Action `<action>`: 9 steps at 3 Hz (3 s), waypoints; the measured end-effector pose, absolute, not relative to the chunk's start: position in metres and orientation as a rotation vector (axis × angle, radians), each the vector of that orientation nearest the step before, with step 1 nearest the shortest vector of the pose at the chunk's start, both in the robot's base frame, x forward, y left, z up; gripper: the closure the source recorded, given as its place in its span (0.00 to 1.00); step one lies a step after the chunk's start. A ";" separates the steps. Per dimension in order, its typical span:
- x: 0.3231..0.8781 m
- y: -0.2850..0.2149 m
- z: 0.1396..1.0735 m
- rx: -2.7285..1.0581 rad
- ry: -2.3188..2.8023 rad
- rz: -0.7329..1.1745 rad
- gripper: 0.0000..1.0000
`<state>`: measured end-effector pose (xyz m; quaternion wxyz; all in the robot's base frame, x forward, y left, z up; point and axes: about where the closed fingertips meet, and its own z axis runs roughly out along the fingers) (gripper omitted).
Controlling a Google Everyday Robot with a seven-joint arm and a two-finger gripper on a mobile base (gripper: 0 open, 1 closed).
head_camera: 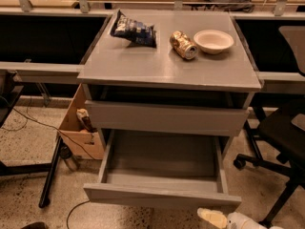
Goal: Close middle drawer
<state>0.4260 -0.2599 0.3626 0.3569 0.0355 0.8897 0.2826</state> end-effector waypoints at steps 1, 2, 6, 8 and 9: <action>0.447 -0.255 0.360 0.110 2.301 0.705 0.00; 0.446 -0.255 0.360 0.111 2.301 0.704 0.00; 0.529 -0.241 0.347 0.092 2.322 0.684 0.00; 0.569 -0.235 0.344 0.080 2.332 0.676 0.00; 0.589 -0.233 0.344 0.077 2.333 0.678 0.00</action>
Offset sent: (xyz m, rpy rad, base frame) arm 0.1035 0.0129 -0.0178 -0.0474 0.0153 -0.0678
